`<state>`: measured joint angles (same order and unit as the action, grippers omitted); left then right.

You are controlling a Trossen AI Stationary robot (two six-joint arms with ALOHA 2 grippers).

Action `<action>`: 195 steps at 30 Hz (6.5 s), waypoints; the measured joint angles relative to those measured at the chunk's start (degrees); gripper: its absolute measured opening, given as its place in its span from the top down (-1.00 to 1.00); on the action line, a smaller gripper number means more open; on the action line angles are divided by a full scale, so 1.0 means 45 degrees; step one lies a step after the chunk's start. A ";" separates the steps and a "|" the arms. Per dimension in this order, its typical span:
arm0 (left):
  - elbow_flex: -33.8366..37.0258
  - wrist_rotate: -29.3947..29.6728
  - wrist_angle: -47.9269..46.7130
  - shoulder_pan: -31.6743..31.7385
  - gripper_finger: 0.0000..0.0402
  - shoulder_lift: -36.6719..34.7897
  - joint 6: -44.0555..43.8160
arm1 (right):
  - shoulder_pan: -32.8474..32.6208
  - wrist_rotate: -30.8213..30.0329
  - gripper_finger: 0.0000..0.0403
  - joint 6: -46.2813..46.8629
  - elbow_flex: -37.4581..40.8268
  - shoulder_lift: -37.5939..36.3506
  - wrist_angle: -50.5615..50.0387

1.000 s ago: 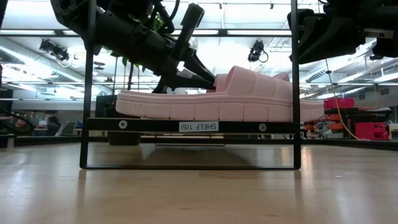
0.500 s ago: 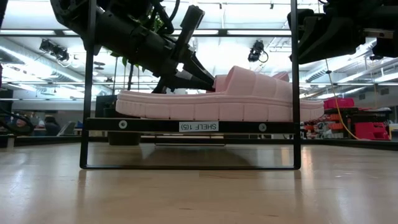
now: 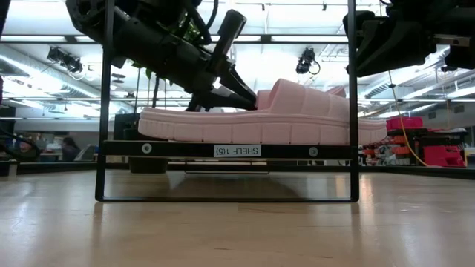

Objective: Pick and place slides into the shelf
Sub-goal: Put the pink slipper on the shelf

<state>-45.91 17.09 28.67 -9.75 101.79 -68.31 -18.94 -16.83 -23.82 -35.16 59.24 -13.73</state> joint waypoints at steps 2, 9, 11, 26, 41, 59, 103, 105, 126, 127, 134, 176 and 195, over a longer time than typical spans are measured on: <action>0.0014 -0.0104 0.0114 0.0016 0.93 -0.0085 -0.0056 | 0.0001 -0.0002 0.60 -0.0008 0.0000 0.0000 -0.0007; 0.0023 -0.0687 -0.0126 0.0210 0.97 -0.0624 -0.0082 | 0.0004 0.0003 0.60 -0.0002 0.0000 0.0000 -0.0002; 0.0023 -0.0784 -0.0251 0.0298 0.96 -0.0768 -0.0150 | 0.0000 0.0003 0.60 0.0021 0.0000 0.0000 -0.0007; -0.0851 -0.1822 -0.0636 0.0631 0.97 -0.0868 -0.0227 | 0.0000 0.0003 0.60 0.0021 0.0000 0.0000 -0.0002; -0.2972 -0.1430 -0.4023 0.0624 0.95 -0.0721 0.1000 | 0.0000 0.0095 0.60 0.0026 0.0003 0.0000 0.0006; -0.2794 -0.1098 -0.2132 0.0630 0.94 -0.0519 -0.0923 | 0.0000 0.0093 0.60 0.0007 0.0005 0.0005 0.0018; -0.2842 -0.0969 -0.2746 0.0227 0.93 0.0522 -0.2158 | 0.0000 0.0095 0.60 -0.0032 0.0005 0.0520 0.0008; -0.2836 -0.1038 -0.2783 0.0373 0.91 0.0522 -0.2119 | 0.0000 0.0095 0.60 -0.0029 0.0005 0.0520 0.0011; -0.2837 -0.1673 -0.2793 0.0718 0.94 0.1329 -0.1478 | -0.0002 0.0095 0.60 0.0007 0.0005 0.0515 -0.0034; -0.2837 -0.1687 -0.2793 0.0718 0.94 0.1333 -0.1398 | -0.0003 0.0095 0.60 0.0007 0.0005 0.0515 -0.0031; -0.2847 -0.1238 -0.3021 0.0713 0.92 0.1358 -0.1345 | -0.0001 0.0095 0.60 0.0002 0.0005 0.0515 -0.0032; -0.2760 -0.0228 -0.3844 0.0694 0.94 -0.1415 0.0341 | -0.0005 0.0102 0.60 0.0182 0.0005 0.0510 -0.0325; -0.2805 0.0280 -0.8840 -0.0064 0.96 -0.2568 -0.0142 | -0.0005 0.0104 0.60 0.0347 0.0005 0.0510 -0.0375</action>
<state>-58.53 18.35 -11.12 -10.04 90.23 -68.95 -18.96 -16.36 -22.26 -35.14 61.54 -15.42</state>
